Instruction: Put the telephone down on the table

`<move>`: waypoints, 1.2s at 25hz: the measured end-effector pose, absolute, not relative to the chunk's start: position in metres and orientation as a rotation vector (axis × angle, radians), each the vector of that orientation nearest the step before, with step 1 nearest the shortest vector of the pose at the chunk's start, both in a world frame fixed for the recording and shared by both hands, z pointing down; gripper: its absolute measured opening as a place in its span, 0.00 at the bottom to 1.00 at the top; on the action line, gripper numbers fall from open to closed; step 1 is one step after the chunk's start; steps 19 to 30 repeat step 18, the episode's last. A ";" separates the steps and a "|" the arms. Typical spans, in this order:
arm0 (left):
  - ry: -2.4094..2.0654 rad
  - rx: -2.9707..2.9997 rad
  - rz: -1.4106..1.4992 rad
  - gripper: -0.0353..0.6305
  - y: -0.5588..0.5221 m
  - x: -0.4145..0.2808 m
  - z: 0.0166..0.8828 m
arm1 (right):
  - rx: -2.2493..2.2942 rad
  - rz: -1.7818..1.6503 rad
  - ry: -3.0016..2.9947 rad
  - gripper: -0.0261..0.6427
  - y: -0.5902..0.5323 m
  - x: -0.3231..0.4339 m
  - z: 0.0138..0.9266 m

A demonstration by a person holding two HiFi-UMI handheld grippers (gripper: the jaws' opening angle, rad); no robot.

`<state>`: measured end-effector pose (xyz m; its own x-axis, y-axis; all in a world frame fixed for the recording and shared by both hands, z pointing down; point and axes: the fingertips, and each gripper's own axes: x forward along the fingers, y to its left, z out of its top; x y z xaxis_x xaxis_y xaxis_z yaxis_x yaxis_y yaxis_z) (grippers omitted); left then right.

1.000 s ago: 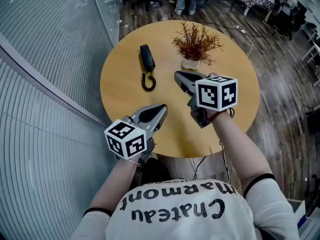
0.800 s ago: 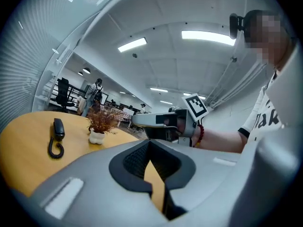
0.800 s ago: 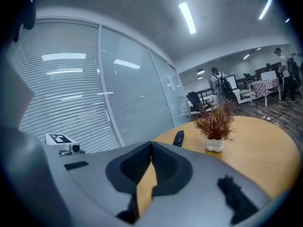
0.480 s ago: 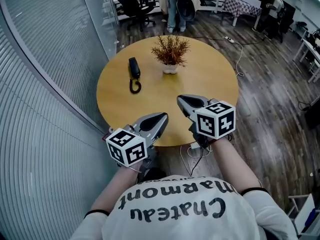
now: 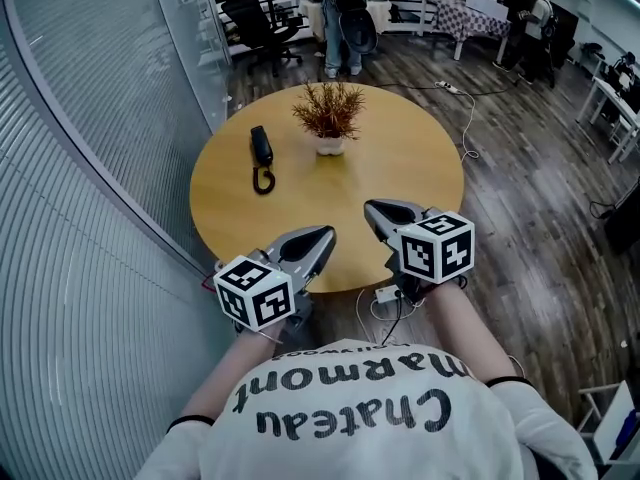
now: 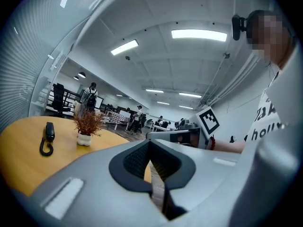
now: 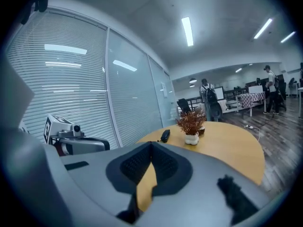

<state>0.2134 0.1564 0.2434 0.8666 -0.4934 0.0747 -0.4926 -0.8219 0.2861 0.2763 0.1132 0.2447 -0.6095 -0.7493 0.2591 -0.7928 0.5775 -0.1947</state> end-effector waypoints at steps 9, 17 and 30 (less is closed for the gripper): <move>-0.763 2.748 -0.020 0.06 0.162 0.209 0.235 | 1.271 0.407 -2.663 0.06 0.120 0.270 0.240; -0.800 2.748 -0.030 0.06 0.165 0.201 0.228 | 1.261 0.411 -2.671 0.06 0.120 0.270 0.235; -0.801 2.748 -0.025 0.06 0.167 0.202 0.229 | 1.262 0.410 -2.672 0.06 0.122 0.272 0.235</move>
